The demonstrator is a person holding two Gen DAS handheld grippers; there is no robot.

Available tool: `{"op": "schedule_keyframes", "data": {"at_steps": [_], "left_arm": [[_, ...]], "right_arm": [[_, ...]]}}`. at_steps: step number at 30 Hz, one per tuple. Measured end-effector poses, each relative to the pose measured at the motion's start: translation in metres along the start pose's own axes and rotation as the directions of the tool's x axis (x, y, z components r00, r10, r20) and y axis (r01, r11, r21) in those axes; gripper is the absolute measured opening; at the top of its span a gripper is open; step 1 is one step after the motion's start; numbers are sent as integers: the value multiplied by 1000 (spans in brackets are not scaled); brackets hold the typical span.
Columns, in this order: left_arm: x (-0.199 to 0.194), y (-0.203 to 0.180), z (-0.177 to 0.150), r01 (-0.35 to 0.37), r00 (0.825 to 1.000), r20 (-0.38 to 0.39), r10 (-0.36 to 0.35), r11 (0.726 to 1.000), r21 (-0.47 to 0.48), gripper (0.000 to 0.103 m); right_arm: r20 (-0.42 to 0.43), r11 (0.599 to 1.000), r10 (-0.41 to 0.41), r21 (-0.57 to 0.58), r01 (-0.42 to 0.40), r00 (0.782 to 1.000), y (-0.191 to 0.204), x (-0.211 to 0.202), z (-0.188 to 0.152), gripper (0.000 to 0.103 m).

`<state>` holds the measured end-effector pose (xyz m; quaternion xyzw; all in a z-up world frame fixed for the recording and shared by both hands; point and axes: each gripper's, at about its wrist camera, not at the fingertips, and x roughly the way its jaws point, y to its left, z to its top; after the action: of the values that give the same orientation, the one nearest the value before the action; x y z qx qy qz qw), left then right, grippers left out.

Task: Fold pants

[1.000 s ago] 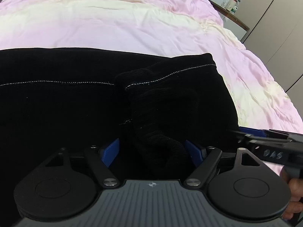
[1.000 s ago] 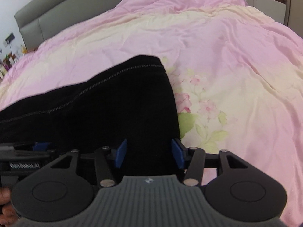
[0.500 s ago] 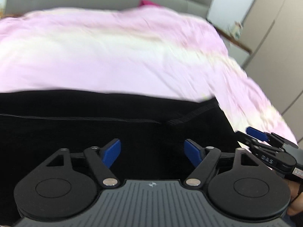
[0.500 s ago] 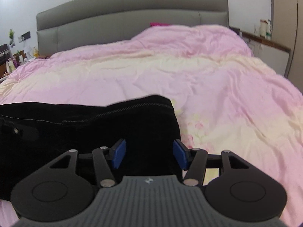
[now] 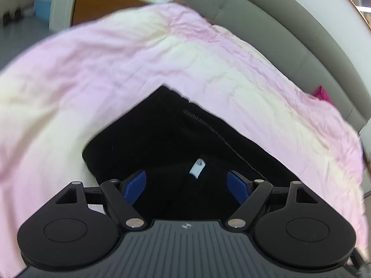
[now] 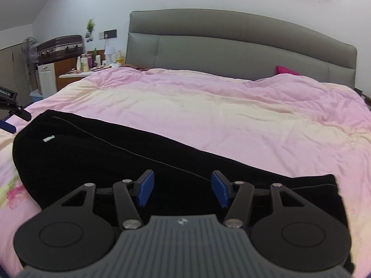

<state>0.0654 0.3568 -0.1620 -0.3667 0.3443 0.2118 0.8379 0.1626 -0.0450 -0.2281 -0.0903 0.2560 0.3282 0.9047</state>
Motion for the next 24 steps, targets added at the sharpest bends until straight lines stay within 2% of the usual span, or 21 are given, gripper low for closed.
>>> {"op": "schedule_keyframes", "data": {"at_steps": [2,3,7,9,12,14,16,18,21,24], "left_arm": [[12,22,-6,58,996,-55,-63,994,-91,93],[15,33,-8,80,995,-54,-88,988,-131,93],[9,66,-11,179,983,16,-182,944,-276,93],[1,75,-15,185,982,35,-184,930,-317,93],[-6,82,-21,177,984,50,-170,934,-310,93],[-2,87,-20,174,985,45,-169,928,-328,93],[9,93,-19,139,990,19,-142,919,-369,93],[21,103,-20,111,991,-16,-131,895,-433,93],[37,115,-19,85,993,-24,-112,861,-501,93],[50,116,-15,122,989,0,-145,836,-535,94]], "right_arm": [[-14,998,61,27,-61,998,36,21,9,53],[-21,995,95,44,-94,995,56,31,12,53],[-43,990,143,21,-142,989,121,62,20,53],[-54,986,165,0,-166,985,145,69,20,53],[-71,982,169,-76,-174,983,173,79,18,53],[-78,976,157,-142,-167,985,188,84,16,53],[-90,972,143,-176,-157,986,196,93,15,53],[-109,976,114,-173,-132,988,197,104,12,53],[-162,984,81,-147,-105,983,198,123,-1,55],[-166,991,71,-102,-88,984,195,129,-22,56]]}}
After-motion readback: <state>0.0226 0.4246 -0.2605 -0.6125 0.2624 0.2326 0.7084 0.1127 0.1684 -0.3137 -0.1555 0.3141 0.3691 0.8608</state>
